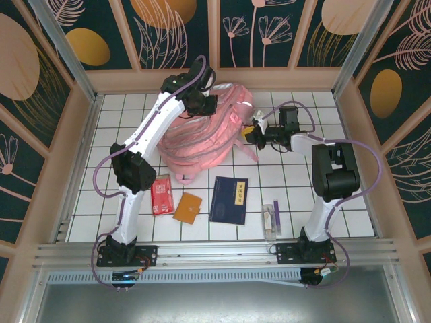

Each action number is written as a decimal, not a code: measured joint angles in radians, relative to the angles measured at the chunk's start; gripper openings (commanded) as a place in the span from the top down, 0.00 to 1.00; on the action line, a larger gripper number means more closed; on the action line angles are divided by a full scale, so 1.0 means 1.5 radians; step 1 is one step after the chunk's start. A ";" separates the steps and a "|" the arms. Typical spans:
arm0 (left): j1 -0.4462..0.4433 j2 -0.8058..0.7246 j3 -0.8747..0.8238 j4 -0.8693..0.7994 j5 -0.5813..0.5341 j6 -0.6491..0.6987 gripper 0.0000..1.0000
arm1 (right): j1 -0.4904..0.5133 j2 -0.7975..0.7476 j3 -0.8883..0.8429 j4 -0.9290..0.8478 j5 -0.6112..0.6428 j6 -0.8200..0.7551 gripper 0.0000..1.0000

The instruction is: Pack the student bag

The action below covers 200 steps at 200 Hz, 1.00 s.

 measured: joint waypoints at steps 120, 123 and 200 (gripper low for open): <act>0.003 0.000 0.004 0.000 0.020 0.000 1.00 | 0.009 0.001 -0.036 0.171 0.079 0.127 0.99; 0.003 0.000 0.004 0.000 0.020 0.000 1.00 | 0.009 0.001 -0.036 0.172 0.077 0.130 1.00; 0.009 0.000 0.006 -0.001 0.020 -0.001 1.00 | 0.009 0.001 -0.038 0.147 0.032 0.091 1.00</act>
